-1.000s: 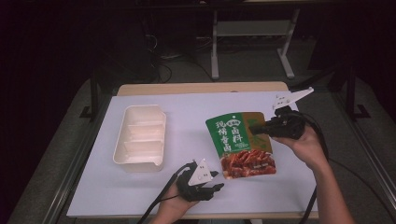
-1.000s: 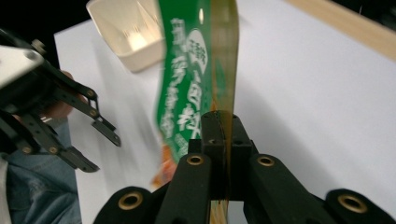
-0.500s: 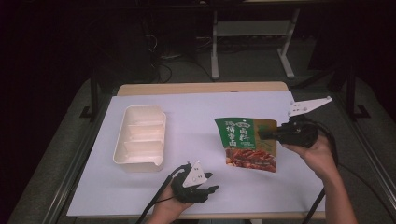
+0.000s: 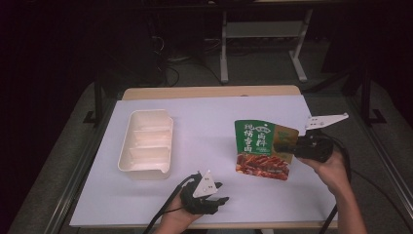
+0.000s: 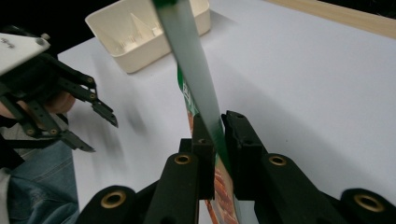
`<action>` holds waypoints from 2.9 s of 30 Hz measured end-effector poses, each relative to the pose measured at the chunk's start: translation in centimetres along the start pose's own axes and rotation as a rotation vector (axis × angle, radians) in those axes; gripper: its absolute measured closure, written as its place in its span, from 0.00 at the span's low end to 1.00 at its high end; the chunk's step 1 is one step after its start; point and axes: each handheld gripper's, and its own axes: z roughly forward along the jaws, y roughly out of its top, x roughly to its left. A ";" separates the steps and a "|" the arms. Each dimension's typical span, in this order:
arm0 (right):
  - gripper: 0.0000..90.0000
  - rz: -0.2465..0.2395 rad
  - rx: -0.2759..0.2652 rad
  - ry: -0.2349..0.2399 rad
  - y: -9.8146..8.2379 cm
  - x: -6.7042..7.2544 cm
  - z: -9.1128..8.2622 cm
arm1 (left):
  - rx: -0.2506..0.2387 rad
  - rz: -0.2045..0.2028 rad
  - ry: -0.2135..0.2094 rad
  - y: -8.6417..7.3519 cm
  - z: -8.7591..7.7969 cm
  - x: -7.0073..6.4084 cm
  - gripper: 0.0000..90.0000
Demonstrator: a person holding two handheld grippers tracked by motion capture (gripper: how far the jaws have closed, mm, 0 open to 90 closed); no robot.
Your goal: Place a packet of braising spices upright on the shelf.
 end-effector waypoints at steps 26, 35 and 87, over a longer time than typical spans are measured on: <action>0.99 -0.053 0.004 0.002 4.9 3.3 1.9 | -0.066 -0.004 -0.017 -3.6 -3.5 -0.3 0.42; 0.99 -0.061 -0.011 0.011 7.6 4.9 3.8 | -0.081 0.000 -0.022 -4.5 -4.6 -0.7 0.38; 0.99 -0.118 -0.091 0.110 16.7 12.8 16.2 | -0.115 0.008 0.019 -7.1 -7.5 -0.8 0.30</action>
